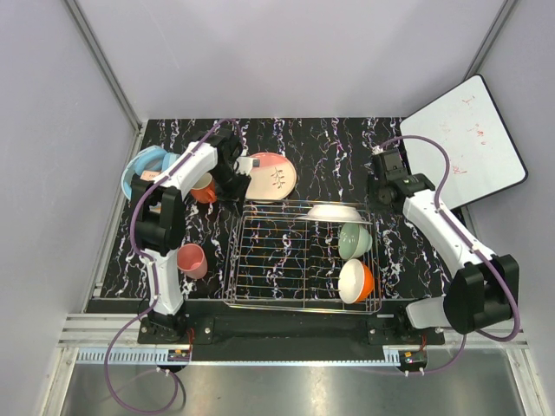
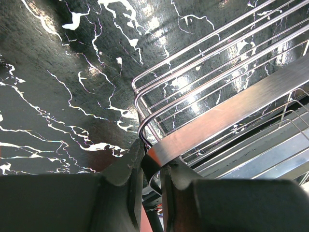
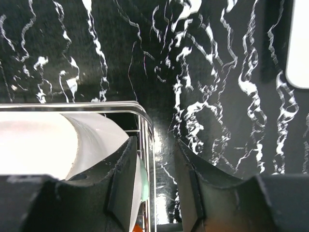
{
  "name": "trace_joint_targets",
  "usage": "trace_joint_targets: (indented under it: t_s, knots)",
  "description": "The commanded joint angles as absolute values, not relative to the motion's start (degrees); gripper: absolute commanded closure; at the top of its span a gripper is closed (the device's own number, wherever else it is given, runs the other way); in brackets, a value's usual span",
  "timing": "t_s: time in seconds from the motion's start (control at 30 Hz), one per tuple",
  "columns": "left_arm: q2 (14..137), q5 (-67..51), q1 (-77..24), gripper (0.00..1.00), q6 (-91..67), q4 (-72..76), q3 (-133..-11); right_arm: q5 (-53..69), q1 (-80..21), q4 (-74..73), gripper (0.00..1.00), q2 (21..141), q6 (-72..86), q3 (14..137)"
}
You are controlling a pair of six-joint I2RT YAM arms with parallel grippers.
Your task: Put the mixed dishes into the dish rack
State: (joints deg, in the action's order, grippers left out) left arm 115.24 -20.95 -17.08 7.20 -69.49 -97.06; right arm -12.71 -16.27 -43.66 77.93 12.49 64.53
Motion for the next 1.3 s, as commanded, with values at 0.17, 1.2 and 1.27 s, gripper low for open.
trace_joint_targets:
  t_s: [0.17, 1.2, 1.27]
  knots:
    - [112.9, -15.7, -13.6, 0.84, 9.1, -55.9, -100.7, -12.0, -16.1, -44.0, 0.67, 81.1, 16.8, 62.1]
    - [126.7, -18.2, -13.6, 0.93, 7.9, -63.2, -123.9, 5.2, -7.9, -47.0, 1.0, 100.5, 17.7, 80.6]
    - [125.3, -19.9, -13.4, 0.81, 7.6, -63.5, -123.9, 5.6, -7.9, -47.0, 1.0, 101.1, 17.7, 80.7]
